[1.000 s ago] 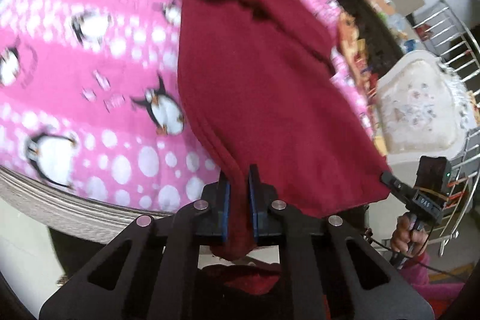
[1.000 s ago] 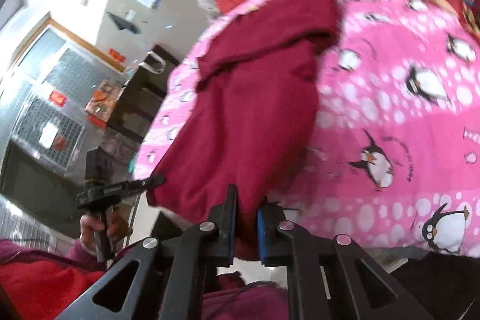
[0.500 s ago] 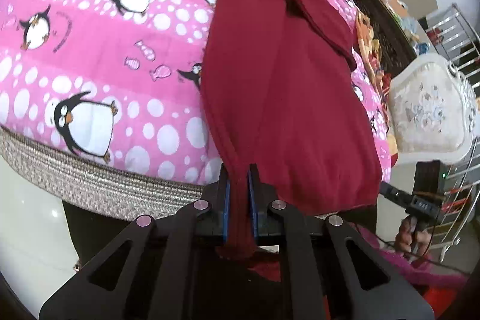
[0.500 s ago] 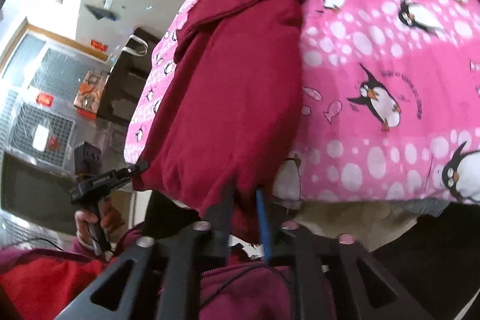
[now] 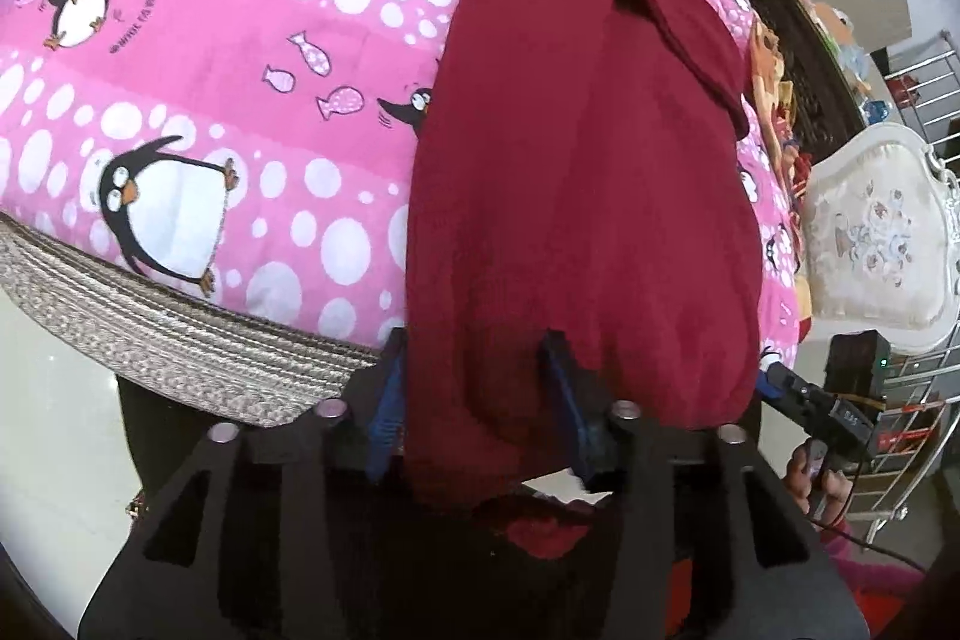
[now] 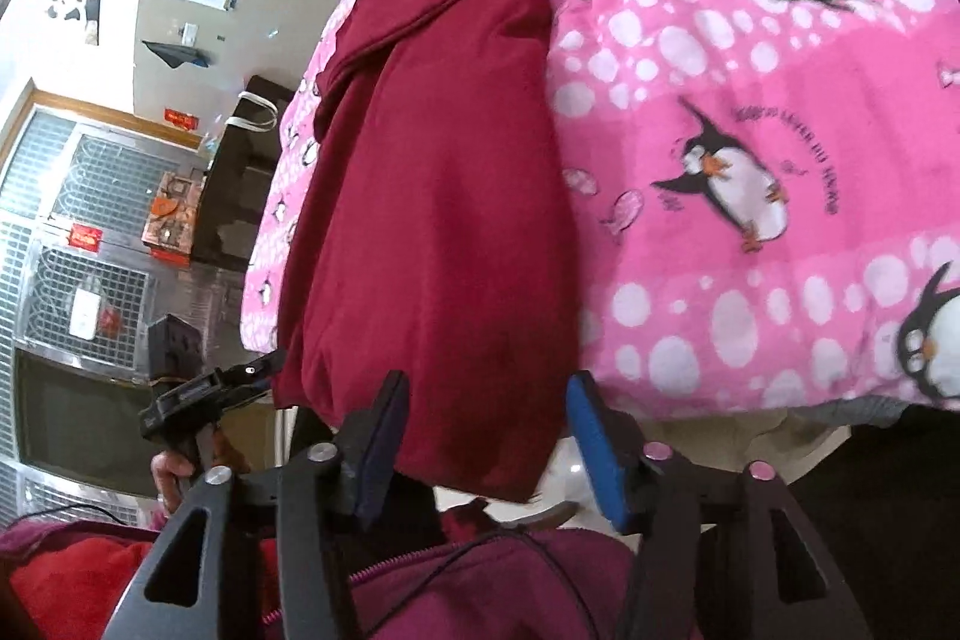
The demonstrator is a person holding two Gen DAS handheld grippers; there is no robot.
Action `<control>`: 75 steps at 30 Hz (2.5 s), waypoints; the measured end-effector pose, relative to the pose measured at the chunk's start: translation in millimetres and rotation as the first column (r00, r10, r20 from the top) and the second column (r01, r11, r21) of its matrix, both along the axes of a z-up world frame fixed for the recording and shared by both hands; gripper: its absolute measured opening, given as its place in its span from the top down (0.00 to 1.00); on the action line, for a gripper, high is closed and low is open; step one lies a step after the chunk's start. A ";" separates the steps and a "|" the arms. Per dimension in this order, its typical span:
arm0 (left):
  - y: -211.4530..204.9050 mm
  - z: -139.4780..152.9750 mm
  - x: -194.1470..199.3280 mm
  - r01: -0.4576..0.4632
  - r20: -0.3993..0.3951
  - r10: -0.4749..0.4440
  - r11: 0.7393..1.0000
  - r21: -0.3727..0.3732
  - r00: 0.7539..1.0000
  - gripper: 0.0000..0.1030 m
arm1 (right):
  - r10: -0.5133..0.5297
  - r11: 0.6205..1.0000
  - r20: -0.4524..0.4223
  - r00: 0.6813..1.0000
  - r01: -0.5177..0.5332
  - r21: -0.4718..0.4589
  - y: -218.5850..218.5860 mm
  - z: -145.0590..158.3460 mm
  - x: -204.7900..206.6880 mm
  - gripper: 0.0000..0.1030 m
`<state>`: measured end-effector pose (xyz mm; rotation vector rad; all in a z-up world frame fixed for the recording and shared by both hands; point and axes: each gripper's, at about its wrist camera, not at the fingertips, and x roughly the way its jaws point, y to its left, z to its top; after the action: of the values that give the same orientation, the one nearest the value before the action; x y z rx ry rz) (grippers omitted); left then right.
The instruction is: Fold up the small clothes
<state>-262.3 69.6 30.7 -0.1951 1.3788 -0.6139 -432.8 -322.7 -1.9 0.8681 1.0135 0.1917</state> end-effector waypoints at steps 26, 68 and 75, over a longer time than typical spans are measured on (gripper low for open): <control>-13.9 48.0 15.8 0.102 0.057 -0.095 0.985 -0.139 0.994 0.86 | 0.069 0.991 0.264 0.962 -0.097 0.096 -3.1 61.8 20.1 0.88; -139.2 99.8 323.8 -0.037 0.244 0.088 0.977 -0.209 0.966 0.24 | -0.306 0.947 0.305 0.902 0.321 0.000 -183.2 96.2 289.9 0.59; -166.9 56.5 310.0 -0.040 0.217 0.052 0.998 -0.057 0.975 0.24 | -0.104 0.948 0.270 0.957 0.177 -0.263 -124.7 96.7 316.9 0.59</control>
<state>47.6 -97.3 87.3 -0.1951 1.1434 -0.6145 -115.9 -447.4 94.8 0.6308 0.7143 0.0297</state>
